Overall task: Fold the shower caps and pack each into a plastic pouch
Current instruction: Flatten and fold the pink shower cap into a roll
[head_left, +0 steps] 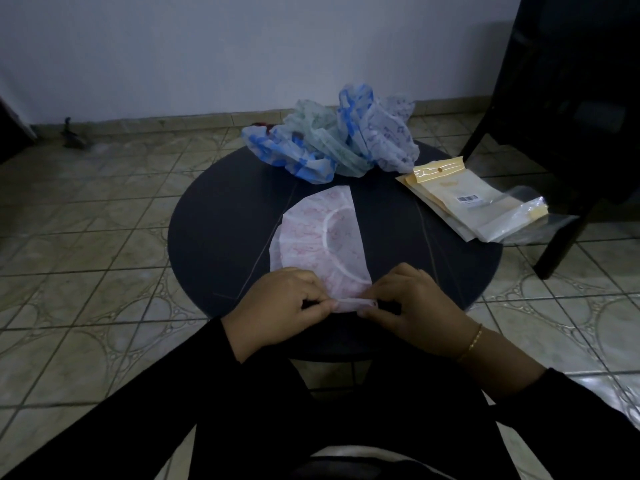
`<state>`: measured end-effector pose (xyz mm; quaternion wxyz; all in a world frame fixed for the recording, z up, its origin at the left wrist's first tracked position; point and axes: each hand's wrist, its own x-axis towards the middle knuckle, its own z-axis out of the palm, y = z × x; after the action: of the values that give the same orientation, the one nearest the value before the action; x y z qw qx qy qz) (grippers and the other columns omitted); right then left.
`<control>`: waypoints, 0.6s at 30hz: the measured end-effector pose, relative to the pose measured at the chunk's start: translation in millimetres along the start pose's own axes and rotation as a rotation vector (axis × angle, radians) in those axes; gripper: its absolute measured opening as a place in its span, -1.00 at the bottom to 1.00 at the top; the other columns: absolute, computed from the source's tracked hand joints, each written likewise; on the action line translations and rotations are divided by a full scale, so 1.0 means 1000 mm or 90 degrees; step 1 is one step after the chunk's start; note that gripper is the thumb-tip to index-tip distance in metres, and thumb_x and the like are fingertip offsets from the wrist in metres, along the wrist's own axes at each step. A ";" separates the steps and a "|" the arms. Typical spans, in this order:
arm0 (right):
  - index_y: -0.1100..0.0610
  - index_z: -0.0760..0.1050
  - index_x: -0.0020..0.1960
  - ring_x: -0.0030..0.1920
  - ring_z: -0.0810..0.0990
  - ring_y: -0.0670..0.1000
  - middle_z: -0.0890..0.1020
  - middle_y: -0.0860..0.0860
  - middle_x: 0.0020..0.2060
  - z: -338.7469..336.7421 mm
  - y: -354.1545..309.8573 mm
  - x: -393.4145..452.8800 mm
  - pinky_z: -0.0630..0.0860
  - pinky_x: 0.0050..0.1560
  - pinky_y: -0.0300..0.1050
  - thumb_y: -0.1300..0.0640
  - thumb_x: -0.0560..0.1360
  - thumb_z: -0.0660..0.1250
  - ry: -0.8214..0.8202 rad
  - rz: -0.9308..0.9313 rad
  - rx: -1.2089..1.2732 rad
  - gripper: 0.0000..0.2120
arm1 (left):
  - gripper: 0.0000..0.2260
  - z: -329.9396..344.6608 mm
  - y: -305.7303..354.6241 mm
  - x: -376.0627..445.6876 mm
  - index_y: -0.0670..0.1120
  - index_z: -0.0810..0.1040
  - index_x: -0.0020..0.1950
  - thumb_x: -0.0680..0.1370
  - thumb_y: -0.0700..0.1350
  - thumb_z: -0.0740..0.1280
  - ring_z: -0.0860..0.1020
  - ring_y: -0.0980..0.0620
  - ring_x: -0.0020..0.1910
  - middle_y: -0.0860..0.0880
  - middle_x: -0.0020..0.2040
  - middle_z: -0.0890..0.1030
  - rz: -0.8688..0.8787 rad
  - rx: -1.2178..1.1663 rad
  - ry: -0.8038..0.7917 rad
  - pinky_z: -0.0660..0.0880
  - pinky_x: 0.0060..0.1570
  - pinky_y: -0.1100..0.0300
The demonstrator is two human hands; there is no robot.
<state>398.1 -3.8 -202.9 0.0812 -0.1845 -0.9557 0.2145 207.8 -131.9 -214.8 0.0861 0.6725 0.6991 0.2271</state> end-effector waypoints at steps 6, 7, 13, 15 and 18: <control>-0.03 0.64 -0.05 -0.14 0.58 -0.20 0.61 -0.16 -0.18 -0.001 -0.003 0.007 0.50 -0.11 -0.39 -0.06 0.42 0.40 0.052 0.220 0.317 -0.83 | -0.64 -0.001 0.001 0.002 0.02 0.64 -0.27 0.50 0.24 0.25 0.51 0.17 -0.30 0.13 -0.38 0.54 -0.107 -0.019 0.013 0.42 -0.25 0.29; 0.00 0.64 -0.09 -0.15 0.61 -0.16 0.64 -0.12 -0.19 -0.001 -0.004 0.009 0.54 -0.10 -0.33 -0.04 0.41 0.41 0.056 0.244 0.351 -0.85 | -0.67 -0.001 0.002 0.003 0.02 0.64 -0.27 0.50 0.21 0.27 0.51 0.16 -0.31 0.13 -0.38 0.55 -0.124 -0.019 0.014 0.43 -0.26 0.30; 0.06 0.59 -0.10 -0.17 0.61 -0.08 0.63 -0.04 -0.18 0.004 -0.007 0.021 0.58 -0.12 -0.18 0.02 0.40 0.45 0.080 0.321 0.333 -0.86 | -0.74 0.000 0.006 0.008 0.04 0.64 -0.21 0.48 0.19 0.33 0.54 0.19 -0.28 0.14 -0.28 0.61 -0.181 -0.001 0.006 0.46 -0.21 0.29; 0.03 0.54 -0.09 -0.20 0.58 -0.08 0.61 -0.03 -0.19 0.005 -0.007 0.022 0.54 -0.17 -0.21 0.04 0.40 0.46 0.091 0.320 0.311 -0.85 | -0.78 0.000 0.007 0.009 0.07 0.60 -0.18 0.46 0.20 0.35 0.52 0.20 -0.26 0.15 -0.25 0.57 -0.179 0.018 0.014 0.46 -0.21 0.28; -0.05 0.44 -0.09 -0.21 0.53 -0.08 0.55 -0.04 -0.20 0.005 -0.006 0.025 0.49 -0.21 -0.22 0.06 0.39 0.46 0.080 0.307 0.261 -0.79 | -0.80 0.000 0.007 0.010 0.10 0.57 -0.02 0.46 0.18 0.36 0.48 0.20 -0.19 0.16 -0.11 0.51 -0.135 0.048 0.028 0.45 -0.17 0.23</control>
<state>372.5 -1.1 -202.6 0.1219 -0.3983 -0.8145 0.4039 213.4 -122.6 -209.5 0.0687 0.5922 0.7762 0.2050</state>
